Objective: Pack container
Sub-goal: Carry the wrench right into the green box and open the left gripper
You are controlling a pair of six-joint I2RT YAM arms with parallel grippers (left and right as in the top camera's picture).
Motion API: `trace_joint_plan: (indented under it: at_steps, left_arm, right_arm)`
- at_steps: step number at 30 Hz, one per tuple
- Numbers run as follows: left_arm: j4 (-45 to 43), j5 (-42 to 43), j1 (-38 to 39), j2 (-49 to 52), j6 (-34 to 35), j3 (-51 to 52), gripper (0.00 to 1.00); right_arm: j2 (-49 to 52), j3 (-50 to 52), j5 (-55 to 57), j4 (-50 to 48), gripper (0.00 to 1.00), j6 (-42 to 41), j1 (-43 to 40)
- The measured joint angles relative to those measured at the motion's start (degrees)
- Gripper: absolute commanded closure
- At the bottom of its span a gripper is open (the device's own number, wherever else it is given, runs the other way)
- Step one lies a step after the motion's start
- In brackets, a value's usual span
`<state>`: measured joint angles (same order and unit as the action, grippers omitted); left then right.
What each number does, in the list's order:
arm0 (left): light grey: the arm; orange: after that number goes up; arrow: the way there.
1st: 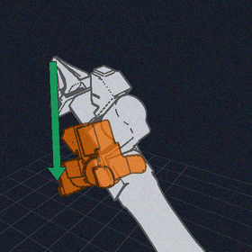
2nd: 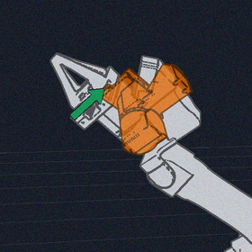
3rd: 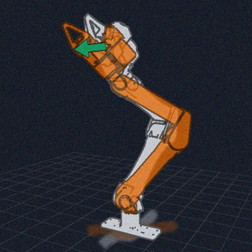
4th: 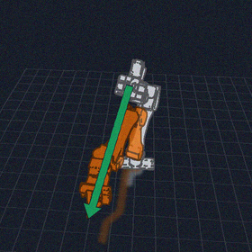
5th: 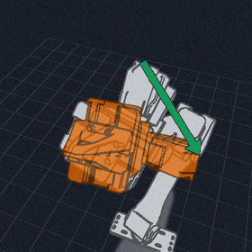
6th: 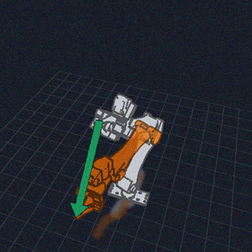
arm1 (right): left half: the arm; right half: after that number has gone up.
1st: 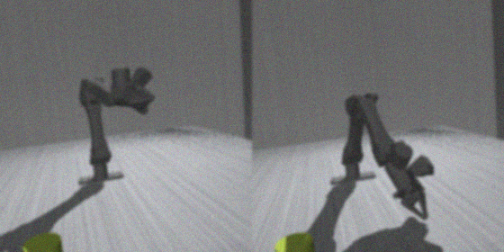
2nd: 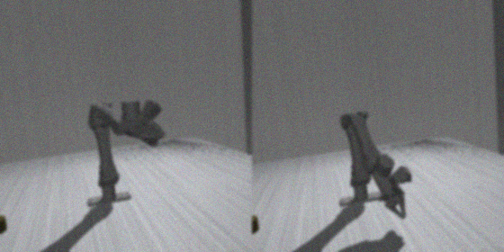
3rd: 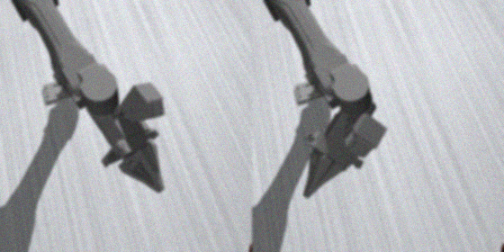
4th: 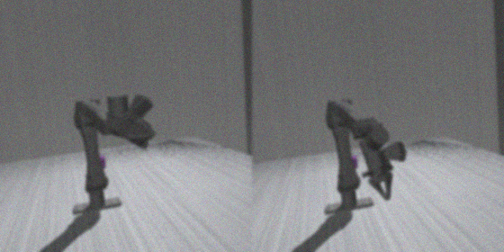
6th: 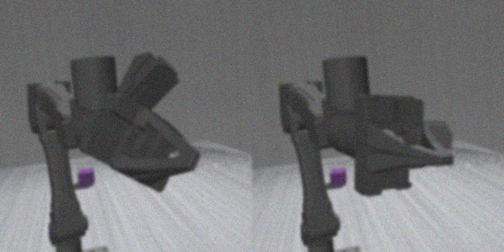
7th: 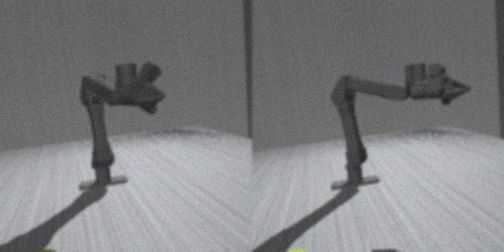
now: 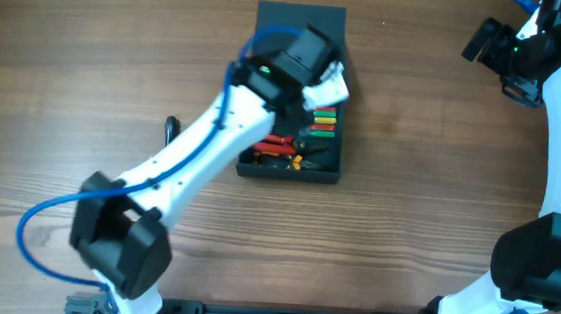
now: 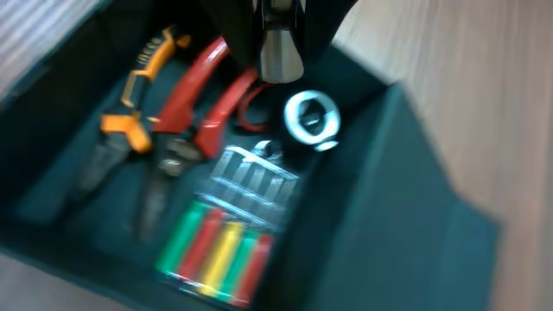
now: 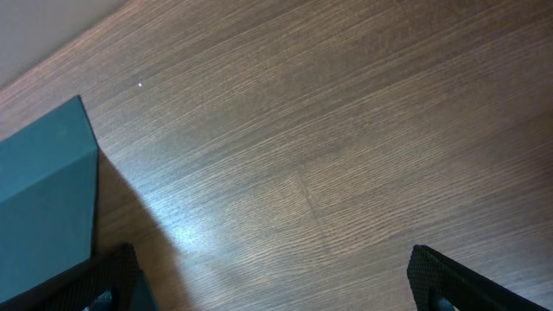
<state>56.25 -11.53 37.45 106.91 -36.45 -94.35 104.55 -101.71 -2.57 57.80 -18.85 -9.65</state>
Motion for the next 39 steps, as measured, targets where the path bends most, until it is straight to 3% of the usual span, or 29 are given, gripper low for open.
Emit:
trace_joint_plan:
  at_steps: [11,24,30,33,35,36,37,39]
  left_arm:
    - [1.53,5.05,3.48,6.88,-6.19,0.00,0.96]
    - [1.60,11.67,3.76,7.15,-7.02,0.00,0.96]
    - [2.05,12.11,3.76,12.00,-8.59,0.00,0.96]
    - [2.14,12.11,3.80,13.11,-9.42,0.00,0.66]
    - [2.08,12.09,3.80,13.14,-9.73,0.00,0.57]
    - [1.62,12.11,3.80,13.14,-8.76,0.00,0.45]
    - [1.07,12.07,3.80,13.14,-8.22,0.00,0.00]
    - [0.31,12.11,3.80,13.14,-5.97,-0.04,0.01]
  right_arm:
    - [-0.02,0.00,0.00,0.00,0.00,0.00,0.00]
    - [-0.02,0.00,0.00,0.00,0.00,0.00,0.00]
    - [-0.02,0.00,0.00,0.00,0.00,0.00,0.00]
    - [-0.02,0.00,0.00,0.00,0.00,0.00,0.00]
    - [0.00,0.00,0.00,0.00,0.00,0.00,0.00]
    - [0.00,0.00,0.00,0.00,0.00,0.00,0.00]
    - [-0.02,0.00,0.00,0.00,0.00,0.00,0.00]
    - [0.00,0.00,0.00,0.00,0.00,0.00,0.00]
